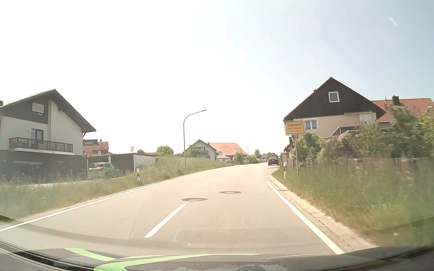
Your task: Follow the waypoints while adhering to traffic rules and regulations
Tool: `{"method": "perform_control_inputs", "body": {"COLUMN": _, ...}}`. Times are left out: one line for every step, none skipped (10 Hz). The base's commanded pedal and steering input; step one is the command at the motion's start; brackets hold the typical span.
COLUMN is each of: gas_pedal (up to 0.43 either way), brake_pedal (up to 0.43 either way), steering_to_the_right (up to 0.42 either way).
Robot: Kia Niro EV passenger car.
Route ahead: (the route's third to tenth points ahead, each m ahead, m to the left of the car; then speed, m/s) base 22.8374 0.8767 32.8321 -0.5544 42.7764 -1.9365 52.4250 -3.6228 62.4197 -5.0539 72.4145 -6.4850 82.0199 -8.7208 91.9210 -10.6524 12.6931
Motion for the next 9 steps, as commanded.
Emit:
{"method": "perform_control_inputs", "body": {"gas_pedal": 0.209, "brake_pedal": 0.000, "steering_to_the_right": 0.014}}
{"method": "perform_control_inputs", "body": {"gas_pedal": 0.209, "brake_pedal": 0.000, "steering_to_the_right": 0.013}}
{"method": "perform_control_inputs", "body": {"gas_pedal": 0.177, "brake_pedal": 0.000, "steering_to_the_right": 0.009}}
{"method": "perform_control_inputs", "body": {"gas_pedal": 0.169, "brake_pedal": 0.000, "steering_to_the_right": 0.008}}
{"method": "perform_control_inputs", "body": {"gas_pedal": 0.169, "brake_pedal": 0.000, "steering_to_the_right": 0.008}}
{"method": "perform_control_inputs", "body": {"gas_pedal": 0.169, "brake_pedal": 0.000, "steering_to_the_right": 0.008}}
{"method": "perform_control_inputs", "body": {"gas_pedal": 0.169, "brake_pedal": 0.000, "steering_to_the_right": 0.008}}
{"method": "perform_control_inputs", "body": {"gas_pedal": 0.169, "brake_pedal": 0.000, "steering_to_the_right": 0.008}}
{"method": "perform_control_inputs", "body": {"gas_pedal": 0.169, "brake_pedal": 0.000, "steering_to_the_right": 0.009}}
